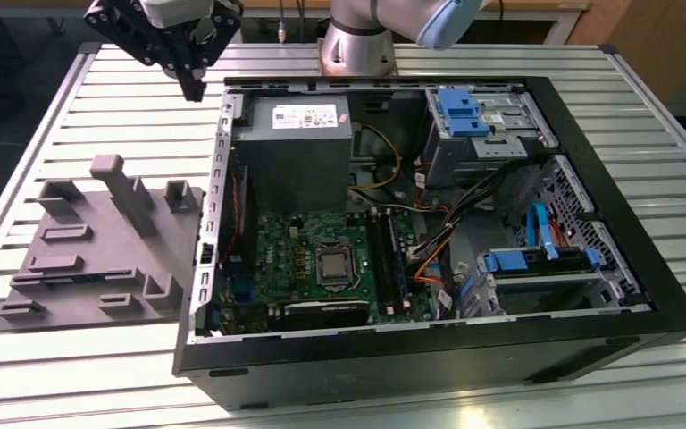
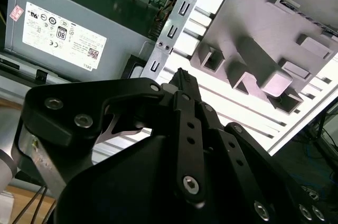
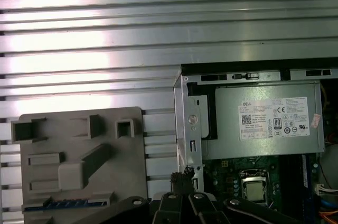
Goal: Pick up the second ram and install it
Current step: 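Reach for the second ram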
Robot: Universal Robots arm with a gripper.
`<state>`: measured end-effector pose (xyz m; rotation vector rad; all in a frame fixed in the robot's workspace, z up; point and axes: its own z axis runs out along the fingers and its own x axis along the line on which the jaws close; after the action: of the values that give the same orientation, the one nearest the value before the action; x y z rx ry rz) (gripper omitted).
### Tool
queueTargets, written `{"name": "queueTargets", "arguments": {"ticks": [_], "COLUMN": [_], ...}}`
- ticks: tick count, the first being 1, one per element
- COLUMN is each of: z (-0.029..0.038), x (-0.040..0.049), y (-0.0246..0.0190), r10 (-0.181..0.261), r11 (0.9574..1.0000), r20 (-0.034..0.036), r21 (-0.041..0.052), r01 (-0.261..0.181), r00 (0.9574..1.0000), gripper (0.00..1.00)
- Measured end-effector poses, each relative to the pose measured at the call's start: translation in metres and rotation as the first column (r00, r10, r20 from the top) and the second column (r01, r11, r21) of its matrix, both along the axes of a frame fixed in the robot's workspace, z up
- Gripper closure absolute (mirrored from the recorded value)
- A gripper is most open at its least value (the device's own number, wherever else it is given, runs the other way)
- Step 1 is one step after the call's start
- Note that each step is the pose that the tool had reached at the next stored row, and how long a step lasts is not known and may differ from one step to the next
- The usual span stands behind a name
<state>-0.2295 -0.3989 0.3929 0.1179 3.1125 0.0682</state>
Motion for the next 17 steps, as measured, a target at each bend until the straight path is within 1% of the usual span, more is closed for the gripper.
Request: {"name": "queueTargets", "arguments": {"ticks": [7, 17], "z": [0.0000, 0.0000], "x": [-0.0034, -0.0112], "y": [0.0000, -0.0001], "r10": [0.000, 0.000], "r11": [1.0000, 1.0000], "r20": [-0.0001, 0.0000], "r21": [0.0000, 0.0001], "r01": [0.000, 0.000], "r00": [1.0000, 1.0000], "gripper": [0.89, 0.89]}}
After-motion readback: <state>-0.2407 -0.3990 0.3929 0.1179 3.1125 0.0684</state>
